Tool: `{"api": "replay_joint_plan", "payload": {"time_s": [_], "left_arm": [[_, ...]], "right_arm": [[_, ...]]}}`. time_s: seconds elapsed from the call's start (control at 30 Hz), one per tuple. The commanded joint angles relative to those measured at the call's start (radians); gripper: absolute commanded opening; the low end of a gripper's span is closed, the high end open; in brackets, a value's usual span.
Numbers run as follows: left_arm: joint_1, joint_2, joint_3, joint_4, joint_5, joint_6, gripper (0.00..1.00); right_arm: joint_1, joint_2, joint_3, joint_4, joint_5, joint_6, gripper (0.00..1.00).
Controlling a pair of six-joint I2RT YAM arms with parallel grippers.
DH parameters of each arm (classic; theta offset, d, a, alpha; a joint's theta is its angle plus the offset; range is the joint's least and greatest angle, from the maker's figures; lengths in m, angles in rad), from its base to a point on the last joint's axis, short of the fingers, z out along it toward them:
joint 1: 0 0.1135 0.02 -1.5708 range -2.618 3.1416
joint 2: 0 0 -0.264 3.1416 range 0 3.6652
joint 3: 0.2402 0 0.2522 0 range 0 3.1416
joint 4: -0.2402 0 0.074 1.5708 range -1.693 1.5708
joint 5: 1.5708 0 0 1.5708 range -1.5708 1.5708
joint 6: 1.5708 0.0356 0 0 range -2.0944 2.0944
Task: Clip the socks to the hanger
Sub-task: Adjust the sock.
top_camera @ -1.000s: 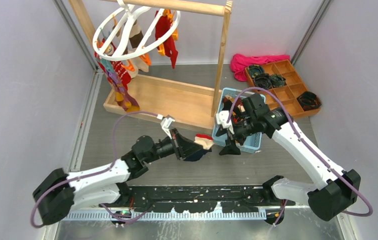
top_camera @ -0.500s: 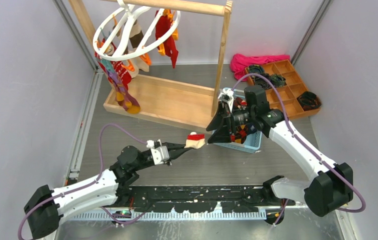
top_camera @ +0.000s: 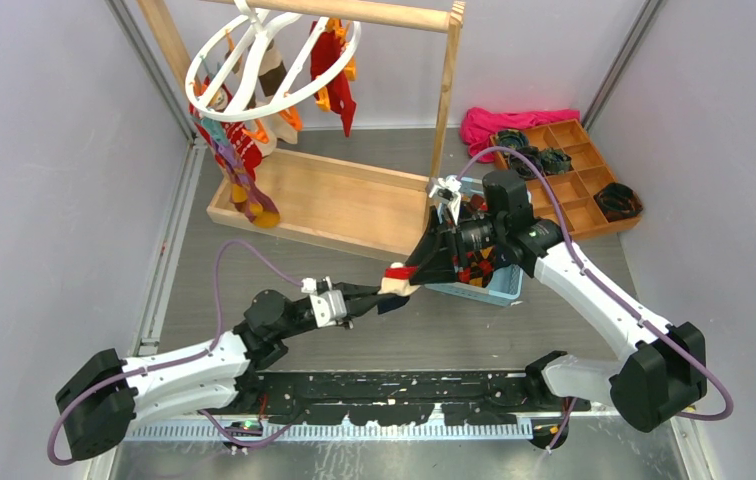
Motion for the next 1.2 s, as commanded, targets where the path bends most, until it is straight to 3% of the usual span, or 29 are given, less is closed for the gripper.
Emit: {"api": "replay_joint_plan", "payload": {"time_s": [0.0,0.07,0.2,0.27,0.47,0.6,0.77,0.97,1.17], "left_arm": [[-0.005,-0.006,-0.004,0.155,-0.063,-0.051,0.0],[-0.005,-0.014,-0.017,0.161,-0.079,-0.066,0.0],[-0.005,-0.031,-0.035,0.155,-0.098,-0.093,0.0],[-0.005,-0.038,-0.036,0.13,-0.111,-0.108,0.0],[-0.005,-0.081,-0.036,0.023,-0.15,-0.19,0.05],[-0.005,-0.144,-0.053,-0.079,-0.129,-0.265,0.43],[-0.005,-0.306,-0.088,-0.227,-0.128,-0.385,0.64],[-0.005,-0.455,-0.088,-0.328,-0.176,-0.425,0.76],[-0.005,-0.445,-0.058,-0.309,-0.17,-0.368,0.72]], "right_arm": [[0.006,-0.01,-0.003,0.039,-0.014,0.008,0.6],[0.005,-0.012,-0.001,0.039,-0.016,0.006,0.51],[0.005,-0.01,0.016,0.037,-0.038,0.004,0.14],[0.006,-0.009,0.033,0.03,-0.049,0.003,0.02],[0.005,-0.011,0.1,-0.125,-0.041,-0.149,0.01],[0.002,-0.007,0.204,-0.407,0.017,-0.401,0.01],[0.004,0.015,0.355,-0.702,0.157,-0.689,0.01],[0.032,0.06,0.477,-0.906,0.238,-0.922,0.01],[0.136,0.113,0.548,-0.995,0.348,-1.037,0.01]]}}
